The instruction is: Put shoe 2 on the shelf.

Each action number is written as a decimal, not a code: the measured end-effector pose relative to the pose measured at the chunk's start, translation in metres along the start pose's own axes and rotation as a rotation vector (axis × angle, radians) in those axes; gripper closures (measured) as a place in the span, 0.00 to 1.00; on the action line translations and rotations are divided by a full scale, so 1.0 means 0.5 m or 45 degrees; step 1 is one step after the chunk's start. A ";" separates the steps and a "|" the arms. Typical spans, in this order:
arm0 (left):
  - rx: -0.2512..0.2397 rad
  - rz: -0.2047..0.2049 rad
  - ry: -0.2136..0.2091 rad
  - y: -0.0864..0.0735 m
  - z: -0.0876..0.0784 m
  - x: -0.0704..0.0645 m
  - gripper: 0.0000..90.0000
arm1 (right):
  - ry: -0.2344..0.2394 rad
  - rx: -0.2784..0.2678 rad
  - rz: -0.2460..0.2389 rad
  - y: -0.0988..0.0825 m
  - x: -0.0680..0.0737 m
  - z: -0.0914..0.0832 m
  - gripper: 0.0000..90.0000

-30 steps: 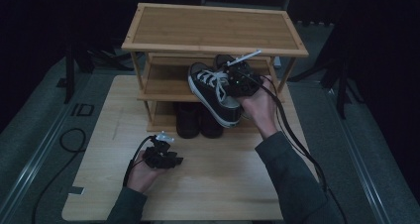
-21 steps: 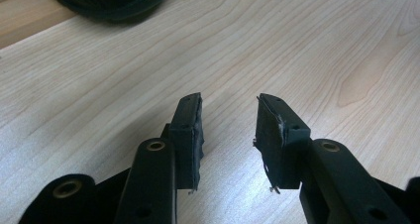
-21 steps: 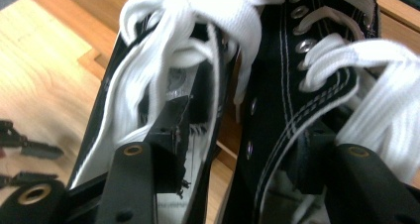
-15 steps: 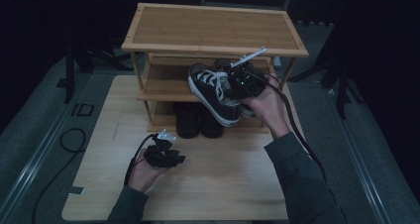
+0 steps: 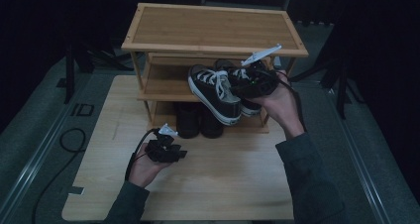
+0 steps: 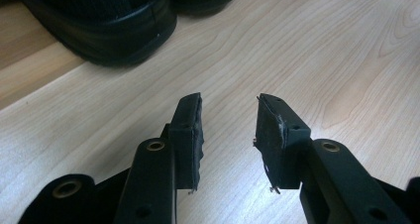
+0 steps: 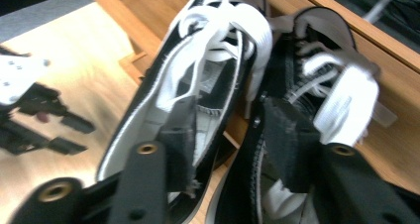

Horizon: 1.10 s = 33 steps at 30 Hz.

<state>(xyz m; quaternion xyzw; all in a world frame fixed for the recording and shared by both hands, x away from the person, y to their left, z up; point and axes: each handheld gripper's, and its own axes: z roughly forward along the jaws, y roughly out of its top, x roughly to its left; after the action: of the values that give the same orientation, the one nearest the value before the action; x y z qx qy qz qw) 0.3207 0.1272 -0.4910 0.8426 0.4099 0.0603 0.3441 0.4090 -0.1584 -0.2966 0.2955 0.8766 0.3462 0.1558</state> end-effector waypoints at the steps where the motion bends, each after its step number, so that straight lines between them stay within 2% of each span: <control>1: -0.001 0.006 -0.001 0.003 -0.001 -0.001 0.70 | 0.003 0.006 -0.013 0.000 0.000 -0.002 0.72; 5: -0.008 0.021 0.003 0.015 -0.006 -0.003 0.70 | 0.005 0.018 -0.070 -0.004 0.004 -0.005 0.88; 11: -0.015 0.032 0.010 0.028 -0.015 -0.005 0.71 | 0.037 0.014 -0.134 -0.006 0.010 -0.005 0.99; 23: -0.051 0.039 0.023 0.053 -0.038 0.000 0.78 | 0.072 -0.027 -0.165 -0.013 0.005 -0.038 1.00; 27: -0.073 0.049 0.033 0.064 -0.043 -0.001 0.88 | 0.066 -0.025 -0.206 -0.021 0.006 -0.050 1.00; 31: -0.081 0.049 0.055 0.074 -0.044 0.002 0.99 | 0.086 -0.029 -0.216 -0.035 0.001 -0.052 1.00; 33: -0.085 0.051 0.067 0.080 -0.045 0.001 1.00 | 0.084 -0.023 -0.214 -0.041 0.001 -0.052 1.00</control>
<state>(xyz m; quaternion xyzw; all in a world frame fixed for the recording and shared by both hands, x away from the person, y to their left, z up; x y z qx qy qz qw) 0.3382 0.1225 -0.4489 0.8368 0.3996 0.1031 0.3598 0.3878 -0.1835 -0.2927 0.2079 0.8998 0.3494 0.1580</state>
